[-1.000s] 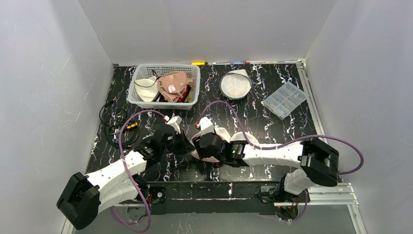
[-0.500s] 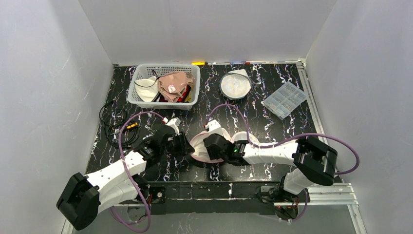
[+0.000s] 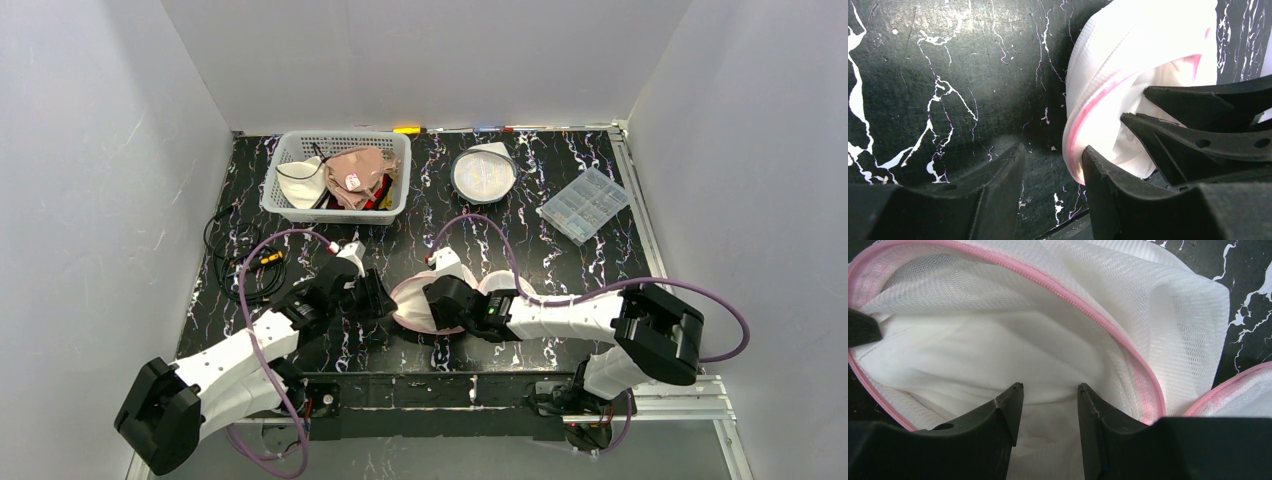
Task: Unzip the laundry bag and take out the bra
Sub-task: Pick up the bra from the laundry bag.
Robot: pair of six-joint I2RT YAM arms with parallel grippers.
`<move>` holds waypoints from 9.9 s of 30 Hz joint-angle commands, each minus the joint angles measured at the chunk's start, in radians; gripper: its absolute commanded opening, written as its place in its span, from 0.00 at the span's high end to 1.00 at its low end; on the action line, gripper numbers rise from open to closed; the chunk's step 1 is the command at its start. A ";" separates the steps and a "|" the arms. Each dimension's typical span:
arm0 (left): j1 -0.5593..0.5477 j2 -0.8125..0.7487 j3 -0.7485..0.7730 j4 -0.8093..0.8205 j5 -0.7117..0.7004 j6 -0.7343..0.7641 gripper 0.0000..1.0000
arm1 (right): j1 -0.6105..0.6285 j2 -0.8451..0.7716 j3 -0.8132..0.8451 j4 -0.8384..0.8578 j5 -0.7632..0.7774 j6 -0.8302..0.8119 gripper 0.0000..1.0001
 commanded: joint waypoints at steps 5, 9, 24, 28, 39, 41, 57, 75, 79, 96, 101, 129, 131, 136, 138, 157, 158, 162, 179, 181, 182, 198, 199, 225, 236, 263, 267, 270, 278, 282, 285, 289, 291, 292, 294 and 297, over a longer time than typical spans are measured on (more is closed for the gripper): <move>-0.003 0.057 0.092 0.011 0.011 0.030 0.49 | -0.005 -0.065 -0.024 0.004 -0.041 -0.005 0.46; -0.003 0.109 0.140 -0.010 0.003 0.048 0.49 | -0.005 -0.088 -0.030 0.006 -0.054 -0.017 0.45; -0.003 0.197 0.135 0.028 0.007 0.033 0.97 | -0.005 -0.195 -0.035 0.012 -0.130 -0.011 0.34; -0.003 0.151 0.120 0.065 0.050 0.005 1.00 | -0.005 -0.258 -0.037 0.091 -0.179 0.014 0.17; -0.007 0.135 0.110 0.139 0.126 -0.111 1.00 | -0.001 -0.132 0.074 0.141 -0.195 -0.011 0.18; -0.008 0.126 0.107 0.139 0.123 -0.116 1.00 | -0.001 -0.115 0.080 0.148 -0.195 -0.009 0.20; -0.015 0.102 0.092 0.133 0.116 -0.115 1.00 | -0.001 -0.143 0.060 0.040 0.012 0.019 0.78; -0.015 0.130 0.079 0.153 0.148 -0.123 1.00 | 0.004 -0.222 -0.002 0.181 -0.243 -0.031 0.36; -0.015 0.127 0.081 0.153 0.156 -0.128 1.00 | 0.006 -0.176 0.026 0.184 -0.255 -0.045 0.34; -0.015 0.079 0.055 0.142 0.144 -0.124 1.00 | 0.007 -0.093 0.055 0.126 -0.069 -0.013 0.99; -0.015 0.091 0.042 0.146 0.139 -0.120 1.00 | 0.006 -0.163 0.020 0.080 -0.032 -0.001 0.99; -0.039 0.285 0.061 0.170 0.096 -0.006 1.00 | -0.025 -0.410 -0.134 0.100 -0.106 0.045 0.64; -0.041 0.282 0.065 0.170 0.094 -0.007 1.00 | -0.025 -0.390 -0.122 0.113 -0.158 0.029 0.42; -0.046 0.288 0.069 0.170 0.096 -0.015 1.00 | -0.024 -0.326 -0.065 0.092 -0.234 0.005 0.12; -0.048 0.289 0.066 0.170 0.096 -0.020 1.00 | -0.019 -0.305 -0.052 0.095 -0.248 -0.005 0.04; -0.059 0.264 0.054 0.170 0.093 -0.048 1.00 | 0.143 0.019 0.170 -0.028 0.060 -0.174 0.09; -0.059 0.260 0.052 0.170 0.092 -0.048 1.00 | 0.143 0.025 0.173 -0.029 0.070 -0.174 0.11; -0.057 0.254 0.047 0.170 0.093 -0.051 1.00 | 0.144 0.053 0.187 -0.031 0.096 -0.172 0.19; -0.059 0.224 0.052 0.162 0.094 -0.053 1.00 | 0.143 0.101 0.214 -0.125 0.073 -0.145 0.63; -0.058 0.217 0.053 0.157 0.093 -0.051 1.00 | 0.143 0.095 0.211 -0.127 0.072 -0.140 0.82; -0.057 0.214 0.055 0.154 0.091 -0.052 1.00 | 0.144 0.084 0.206 -0.122 0.073 -0.140 0.89; -0.058 0.235 0.103 0.133 0.075 -0.036 1.00 | 0.099 -0.272 0.137 -0.091 -0.050 -0.161 0.99; -0.057 0.243 0.109 0.131 0.076 -0.034 1.00 | 0.091 -0.291 0.126 -0.081 -0.068 -0.153 0.99; -0.059 0.216 0.255 -0.082 -0.050 0.027 1.00 | -0.003 -0.545 0.267 -0.222 0.019 -0.273 0.99; -0.059 0.028 0.323 -0.072 -0.100 0.084 0.32 | -0.003 -0.404 0.418 -0.360 0.377 -0.013 0.99; -0.311 0.058 0.239 0.503 -0.190 0.576 0.01 | -0.089 -0.307 0.455 -0.302 0.336 0.386 0.99; -0.319 0.125 0.262 0.535 -0.239 0.595 0.02 | -0.097 -0.302 0.454 -0.283 0.293 0.400 0.99; -0.319 0.180 0.292 0.549 -0.258 0.598 0.04 | -0.100 -0.304 0.453 -0.273 0.274 0.408 0.99; -0.318 0.285 0.344 0.560 -0.344 0.595 0.33 | -0.102 -0.316 0.451 -0.261 0.233 0.415 0.99; -0.318 0.307 0.357 0.564 -0.358 0.585 0.59 | -0.103 -0.332 0.430 -0.243 0.223 0.406 0.99; -0.318 0.312 0.358 0.563 -0.365 0.569 0.78 | -0.106 -0.345 0.412 -0.213 0.210 0.399 0.99; -0.319 0.307 0.357 0.564 -0.369 0.562 1.00 | -0.107 -0.350 0.407 -0.196 0.187 0.378 0.99; -0.319 0.299 0.354 0.564 -0.371 0.553 1.00 | -0.108 -0.353 0.403 -0.181 0.160 0.360 0.99; -0.318 0.296 0.354 0.565 -0.373 0.550 1.00 | -0.109 -0.355 0.401 -0.174 0.143 0.348 0.93; -0.318 0.286 0.351 0.563 -0.387 0.539 1.00 | -0.109 -0.363 0.400 -0.160 0.111 0.312 0.59; -0.319 0.264 0.345 0.563 -0.416 0.527 1.00 | -0.108 -0.386 0.409 -0.170 0.090 0.267 0.08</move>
